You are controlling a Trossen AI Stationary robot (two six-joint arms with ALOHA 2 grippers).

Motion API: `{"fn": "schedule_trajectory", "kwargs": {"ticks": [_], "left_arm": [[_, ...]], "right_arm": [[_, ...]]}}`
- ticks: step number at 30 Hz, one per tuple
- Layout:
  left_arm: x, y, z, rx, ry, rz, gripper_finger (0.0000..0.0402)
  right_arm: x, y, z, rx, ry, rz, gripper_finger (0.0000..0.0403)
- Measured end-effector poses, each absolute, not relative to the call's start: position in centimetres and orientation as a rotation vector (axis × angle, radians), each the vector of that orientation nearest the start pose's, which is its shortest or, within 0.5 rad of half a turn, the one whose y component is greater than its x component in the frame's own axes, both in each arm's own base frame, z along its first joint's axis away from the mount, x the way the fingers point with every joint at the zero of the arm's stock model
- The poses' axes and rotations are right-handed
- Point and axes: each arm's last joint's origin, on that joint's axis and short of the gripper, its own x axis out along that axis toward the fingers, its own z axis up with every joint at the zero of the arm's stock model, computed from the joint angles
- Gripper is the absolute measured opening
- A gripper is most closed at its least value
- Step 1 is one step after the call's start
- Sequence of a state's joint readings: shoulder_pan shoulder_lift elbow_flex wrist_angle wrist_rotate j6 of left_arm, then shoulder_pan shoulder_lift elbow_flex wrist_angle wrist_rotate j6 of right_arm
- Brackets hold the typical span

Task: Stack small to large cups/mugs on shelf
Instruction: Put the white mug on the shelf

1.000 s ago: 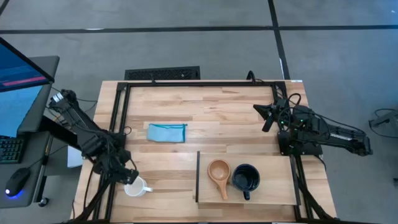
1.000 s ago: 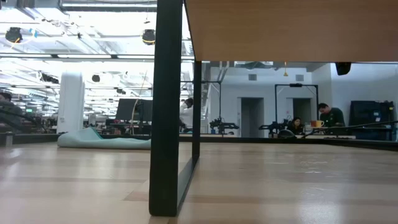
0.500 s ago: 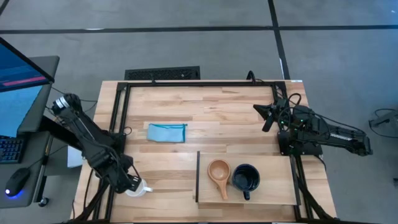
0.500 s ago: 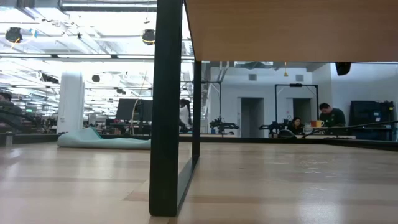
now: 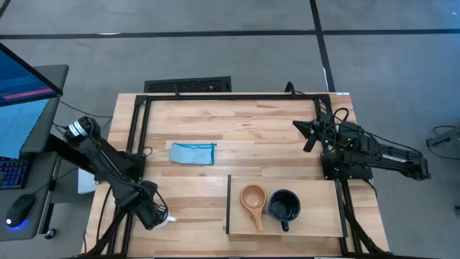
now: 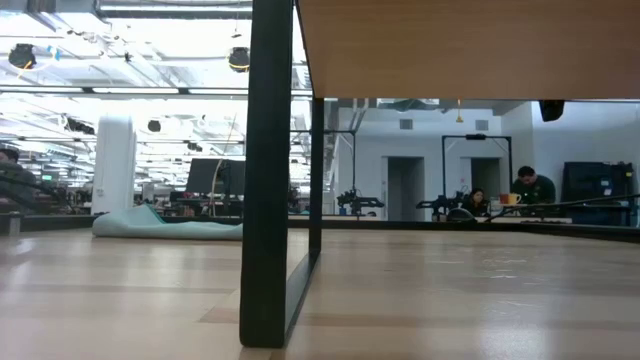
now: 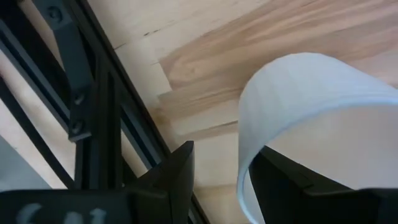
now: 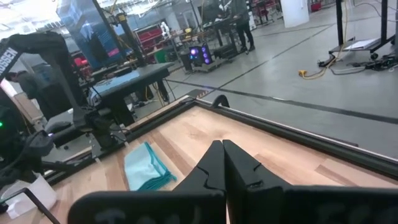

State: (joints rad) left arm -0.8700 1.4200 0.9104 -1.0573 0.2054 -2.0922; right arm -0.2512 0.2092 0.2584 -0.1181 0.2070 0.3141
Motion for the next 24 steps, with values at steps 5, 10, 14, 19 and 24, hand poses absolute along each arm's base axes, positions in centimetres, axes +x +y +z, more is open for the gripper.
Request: {"fn": "schedule_trajectory", "kwargs": {"ticks": [5,10,14,19,24], "left_arm": [[14.5,-17.5,20.0,-0.985,1.572,0.903,0.014],[15.1,-17.4,20.0,-0.979,1.577,0.82,0.014],[15.4,-17.4,20.1,-0.973,1.578,0.782,0.014],[15.6,-17.2,20.1,-0.943,1.59,0.731,0.014],[15.6,-17.2,20.1,-0.897,1.598,0.685,0.014]], "right_arm": [[9.5,-3.0,22.4,0.31,-0.003,-0.465,0.0011],[9.5,-3.0,22.4,0.31,-0.003,-0.465,0.0011],[9.5,-3.0,22.4,0.31,-0.003,-0.465,0.0011],[9.5,-3.1,22.4,0.31,-0.003,-0.467,0.0011],[9.5,-3.1,22.4,0.31,-0.003,-0.468,0.0011]]}}
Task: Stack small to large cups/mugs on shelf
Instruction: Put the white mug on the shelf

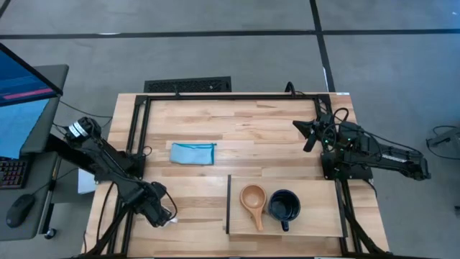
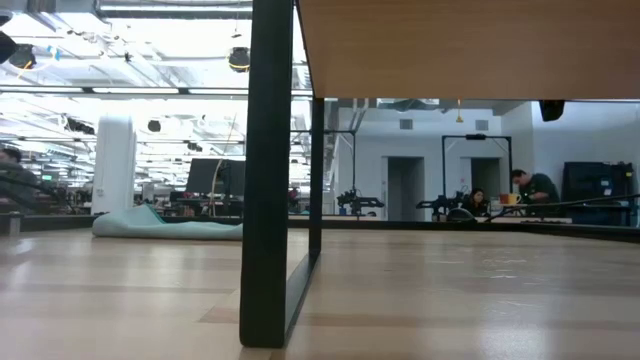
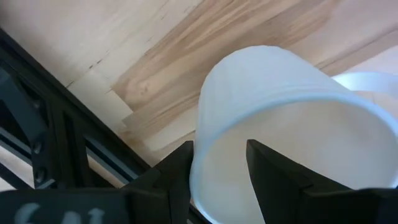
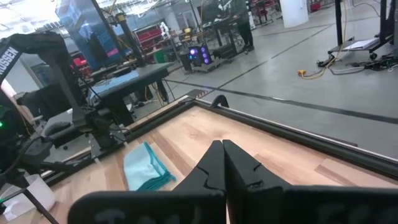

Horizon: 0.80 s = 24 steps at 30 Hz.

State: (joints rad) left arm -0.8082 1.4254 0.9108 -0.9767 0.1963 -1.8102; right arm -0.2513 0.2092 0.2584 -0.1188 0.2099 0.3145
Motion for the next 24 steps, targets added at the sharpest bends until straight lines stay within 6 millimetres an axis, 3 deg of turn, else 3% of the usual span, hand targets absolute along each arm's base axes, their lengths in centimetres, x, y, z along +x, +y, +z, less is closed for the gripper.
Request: {"fn": "schedule_trajectory", "kwargs": {"ticks": [24], "left_arm": [[15.62,-17.19,20.06,-0.872,1.606,0.656,0.014]], "right_arm": [[9.47,-3.05,22.36,0.31,-0.003,-0.468,0.0011]]}}
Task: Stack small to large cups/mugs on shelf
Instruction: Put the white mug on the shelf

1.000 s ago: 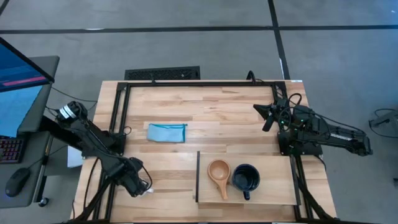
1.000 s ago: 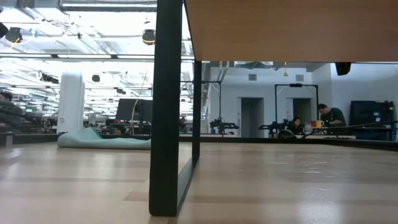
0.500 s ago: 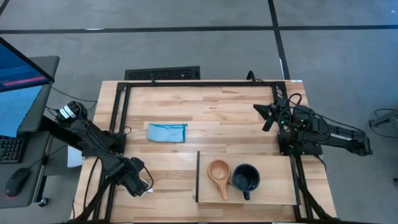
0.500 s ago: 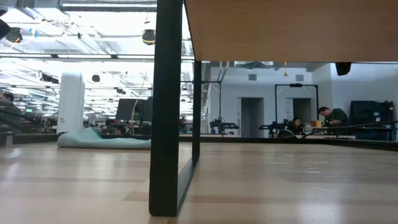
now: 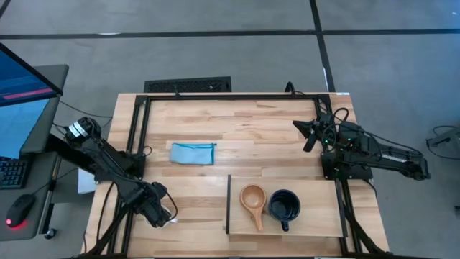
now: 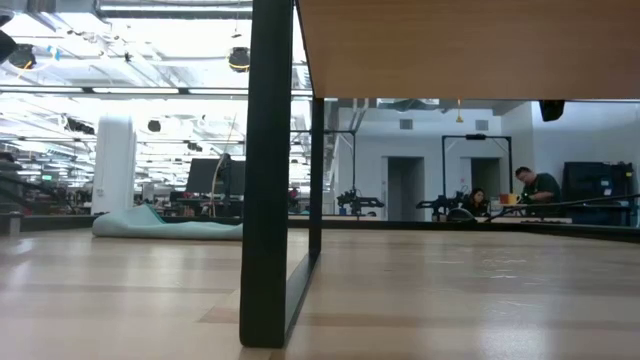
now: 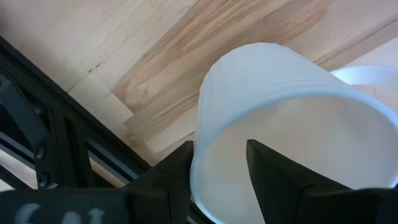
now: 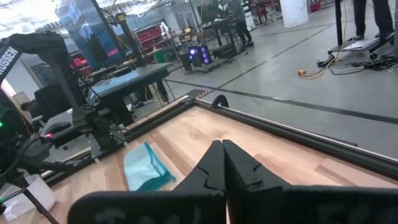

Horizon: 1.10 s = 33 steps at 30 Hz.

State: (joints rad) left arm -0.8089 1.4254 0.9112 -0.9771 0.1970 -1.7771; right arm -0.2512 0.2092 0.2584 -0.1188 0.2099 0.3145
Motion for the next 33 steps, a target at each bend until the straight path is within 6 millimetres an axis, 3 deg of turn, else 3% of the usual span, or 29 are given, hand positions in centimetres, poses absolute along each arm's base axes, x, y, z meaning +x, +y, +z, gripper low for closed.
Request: {"fn": "schedule_trajectory", "kwargs": {"ticks": [9,23,33], "left_arm": [[15.6,-17.2,20.1,-0.908,1.604,0.694,0.0121],[15.5,-17.1,20.1,-0.862,1.61,0.676,0.0006],[16.2,-15.5,20.1,-0.822,1.557,0.744,0.0003]], "right_arm": [[9.5,-3.1,22.4,0.31,-0.003,-0.468,0.0011],[9.5,-3.1,22.4,0.31,-0.002,-0.468,0.0011],[9.5,-3.1,22.4,0.31,-0.002,-0.468,0.0011]]}}
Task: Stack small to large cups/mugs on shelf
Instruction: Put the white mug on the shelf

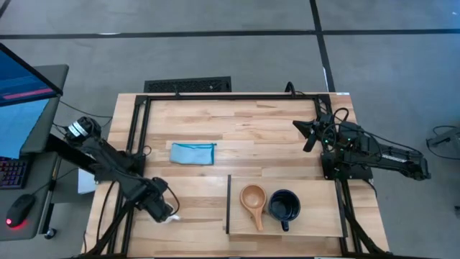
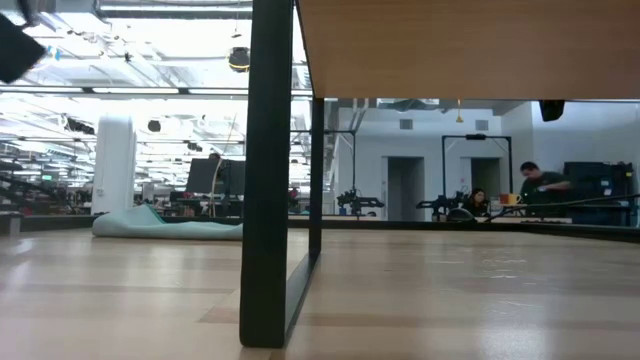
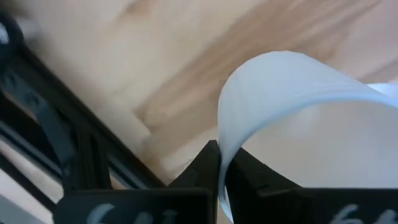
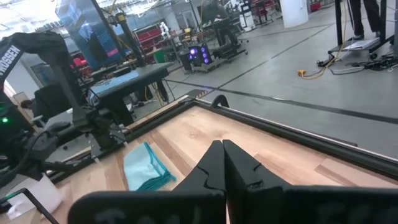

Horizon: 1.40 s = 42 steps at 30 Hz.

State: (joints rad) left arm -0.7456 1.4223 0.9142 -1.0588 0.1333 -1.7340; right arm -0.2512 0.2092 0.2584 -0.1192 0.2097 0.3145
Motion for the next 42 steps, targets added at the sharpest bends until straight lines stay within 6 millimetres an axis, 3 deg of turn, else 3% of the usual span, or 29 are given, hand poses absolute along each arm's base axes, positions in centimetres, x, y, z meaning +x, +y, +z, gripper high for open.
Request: {"fn": "schedule_trajectory", "kwargs": {"ticks": [5,12,23,32,37,42], "left_arm": [[17.9,-13.4,20.1,-0.747,1.554,0.669,0.0002],[20.5,-8.7,20.8,-0.672,1.437,0.651,0.0001],[24.2,-0.5,24.7,-0.574,1.231,0.491,0.0],[25.5,6.6,30.0,-0.489,0.988,0.514,0.0],[27.1,9.1,32.0,-0.447,0.888,0.482,0.0],[30.5,10.8,32.1,-0.38,0.911,0.441,0.0]], "right_arm": [[9.5,-3.1,22.4,0.31,-0.002,-0.468,0.0011],[9.5,-3.1,22.4,0.31,-0.002,-0.468,0.0011],[9.5,-3.0,22.3,0.31,0.0,-0.466,0.0011],[9.5,-3.0,22.3,0.311,0.006,-0.465,0.0011],[9.5,-3.0,22.3,0.311,0.006,-0.465,0.0011],[9.5,-3.0,22.2,0.311,0.009,-0.465,0.0011]]}}
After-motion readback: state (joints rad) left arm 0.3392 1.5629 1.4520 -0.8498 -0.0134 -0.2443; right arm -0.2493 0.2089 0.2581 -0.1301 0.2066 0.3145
